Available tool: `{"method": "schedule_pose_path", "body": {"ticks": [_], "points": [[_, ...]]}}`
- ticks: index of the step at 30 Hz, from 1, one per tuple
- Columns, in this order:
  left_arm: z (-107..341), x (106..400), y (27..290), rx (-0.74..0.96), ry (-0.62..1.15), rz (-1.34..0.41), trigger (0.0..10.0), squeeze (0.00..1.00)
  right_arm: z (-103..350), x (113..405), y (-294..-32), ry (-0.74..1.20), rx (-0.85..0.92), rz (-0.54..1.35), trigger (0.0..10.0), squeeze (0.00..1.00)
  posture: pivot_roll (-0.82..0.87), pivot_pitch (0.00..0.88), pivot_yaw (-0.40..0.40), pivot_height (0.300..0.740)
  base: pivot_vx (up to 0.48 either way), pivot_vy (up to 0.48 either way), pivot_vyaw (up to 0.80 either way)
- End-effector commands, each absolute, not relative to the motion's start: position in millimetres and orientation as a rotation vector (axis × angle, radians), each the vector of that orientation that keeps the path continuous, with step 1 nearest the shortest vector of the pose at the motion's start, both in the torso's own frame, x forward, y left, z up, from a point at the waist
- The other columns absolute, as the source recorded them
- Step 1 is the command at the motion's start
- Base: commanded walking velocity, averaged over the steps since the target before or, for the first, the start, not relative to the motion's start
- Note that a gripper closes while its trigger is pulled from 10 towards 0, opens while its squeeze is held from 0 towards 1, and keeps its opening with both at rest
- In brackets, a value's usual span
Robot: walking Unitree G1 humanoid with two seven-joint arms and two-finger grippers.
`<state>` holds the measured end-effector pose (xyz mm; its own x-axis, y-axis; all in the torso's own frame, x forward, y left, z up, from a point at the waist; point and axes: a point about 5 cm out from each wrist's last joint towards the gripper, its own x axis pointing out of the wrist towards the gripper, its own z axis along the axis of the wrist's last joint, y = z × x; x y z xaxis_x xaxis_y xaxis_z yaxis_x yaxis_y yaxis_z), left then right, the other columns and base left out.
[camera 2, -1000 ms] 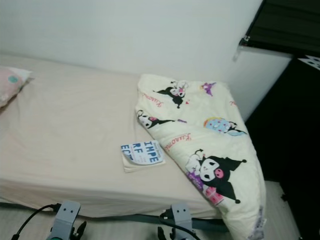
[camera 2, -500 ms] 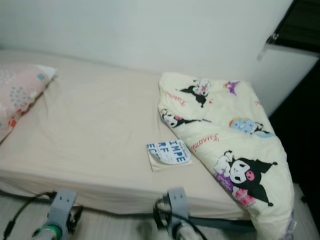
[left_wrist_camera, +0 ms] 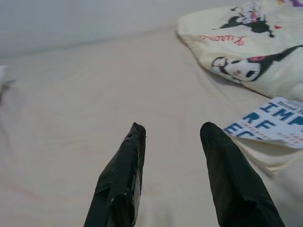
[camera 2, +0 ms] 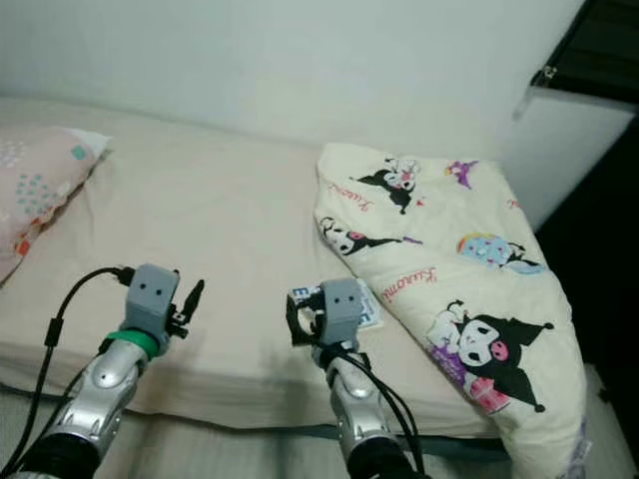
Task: Clean up the room
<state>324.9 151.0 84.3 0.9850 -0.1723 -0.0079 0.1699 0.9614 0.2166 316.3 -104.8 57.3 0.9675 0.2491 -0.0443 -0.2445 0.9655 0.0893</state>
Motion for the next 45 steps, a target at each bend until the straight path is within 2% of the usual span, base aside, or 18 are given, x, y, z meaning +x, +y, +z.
{"method": "schedule_pose_path", "body": {"ticks": [1,4,16,26,36,45], "points": [[75.7,318.0,148.4,0.202,0.034,-0.179,10.0,0.0,47.4,308.3,-108.2,0.091,0.079,0.246,10.0,0.0,0.03,0.029,-0.021,0.74,0.0,-0.439,0.0],[75.8,317.1,149.0,0.199,0.035,-0.179,10.0,0.0,44.4,306.1,-110.6,0.102,0.074,0.241,10.0,0.0,0.03,0.029,-0.022,0.74,0.0,-0.439,0.0],[78.5,315.3,160.3,0.176,0.047,-0.16,10.0,0.0,39.8,303.0,-117.1,0.124,0.058,0.239,10.0,0.0,0.03,0.032,-0.027,0.74,0.0,0.0,0.0],[59.0,293.0,183.5,0.247,0.116,-0.114,10.0,0.0,37.6,297.9,-114.5,0.127,0.041,0.274,10.0,0.0,0.03,0.033,-0.036,0.74,0.0,0.0,0.0],[52.5,282.3,166.1,0.205,0.119,-0.136,10.0,0.0,40.2,302.6,-118.8,0.135,0.065,0.247,10.0,0.0,0.04,0.03,-0.051,0.74,0.0,0.0,0.0],[51.8,282.8,166.4,0.214,0.124,-0.137,10.0,0.0,40.3,301.9,-116.1,0.134,0.061,0.252,10.0,0.0,0.04,0.028,-0.051,0.695,0.0,0.0,0.0]]}}
